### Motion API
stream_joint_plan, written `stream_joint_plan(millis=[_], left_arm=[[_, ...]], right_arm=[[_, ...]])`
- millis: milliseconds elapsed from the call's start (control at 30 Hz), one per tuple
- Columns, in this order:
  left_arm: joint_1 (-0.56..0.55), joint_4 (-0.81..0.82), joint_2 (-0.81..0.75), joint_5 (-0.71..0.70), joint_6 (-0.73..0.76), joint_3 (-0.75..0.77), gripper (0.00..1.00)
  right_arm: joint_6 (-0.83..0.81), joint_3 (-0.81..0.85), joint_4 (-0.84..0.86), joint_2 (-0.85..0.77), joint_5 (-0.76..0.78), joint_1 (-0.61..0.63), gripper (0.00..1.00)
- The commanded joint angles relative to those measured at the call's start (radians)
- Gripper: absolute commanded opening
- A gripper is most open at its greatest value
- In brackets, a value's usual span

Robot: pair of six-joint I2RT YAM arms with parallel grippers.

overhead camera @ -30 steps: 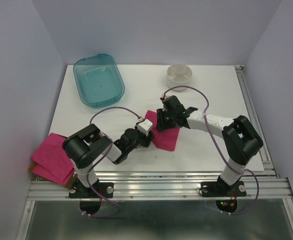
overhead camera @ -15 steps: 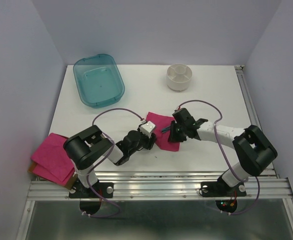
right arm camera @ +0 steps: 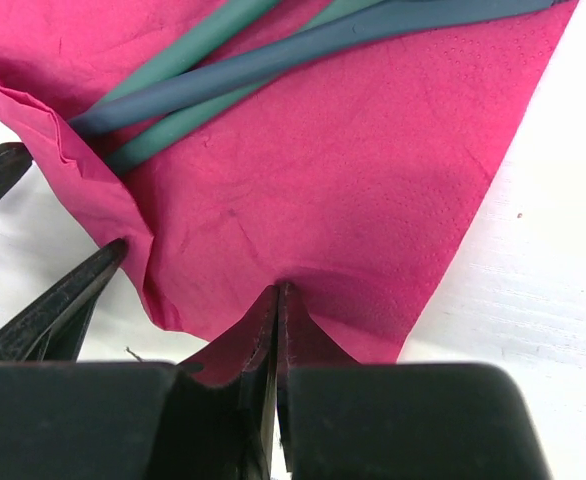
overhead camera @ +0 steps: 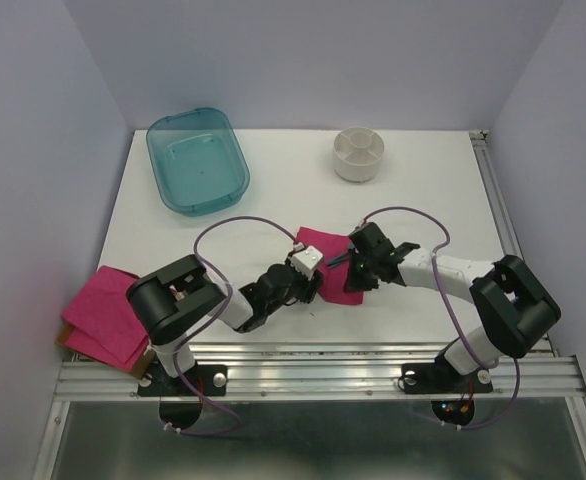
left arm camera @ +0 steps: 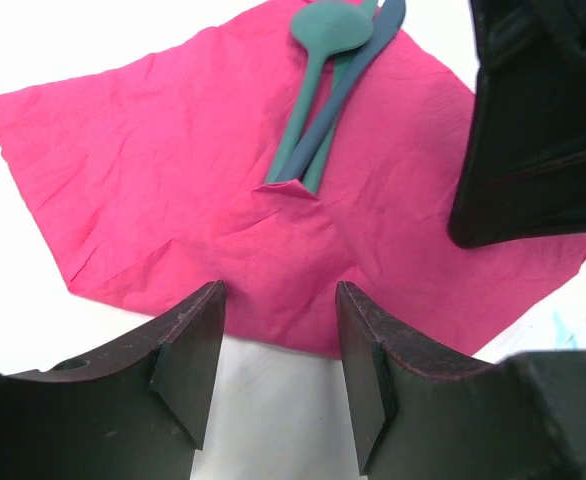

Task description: Place the utensils on the paper napkin and roll it up

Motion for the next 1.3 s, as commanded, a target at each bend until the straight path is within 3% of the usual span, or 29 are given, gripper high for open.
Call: stream_joint_plan(millis=[0, 567, 733, 967, 1033, 1267], left_arm=[[-0.020, 0.015, -0.002, -0.027, 0.044, 0.037, 0.59], [-0.022, 0.026, 0.041, 0.022, 0.089, 0.076, 0.59], [-0.022, 0.005, 0.039, 0.044, 0.093, 0.100, 0.59], [-0.022, -0.015, 0.044, 0.050, 0.078, 0.128, 0.59], [-0.022, -0.018, 0.044, 0.054, 0.079, 0.129, 0.59], [-0.022, -0.027, 0.054, 0.081, 0.092, 0.146, 0.58]], right_arm=[[-0.054, -0.018, -0.066, -0.015, 0.049, -0.002, 0.04], [-0.079, -0.005, -0.136, -0.011, 0.091, -0.042, 0.06], [-0.036, 0.014, -0.141, -0.067, 0.080, -0.054, 0.24], [0.057, 0.049, -0.216, -0.133, 0.149, -0.059, 0.39], [0.077, 0.045, -0.239, -0.158, 0.178, -0.062, 0.62], [0.185, 0.031, -0.323, -0.247, 0.229, -0.074, 0.61]])
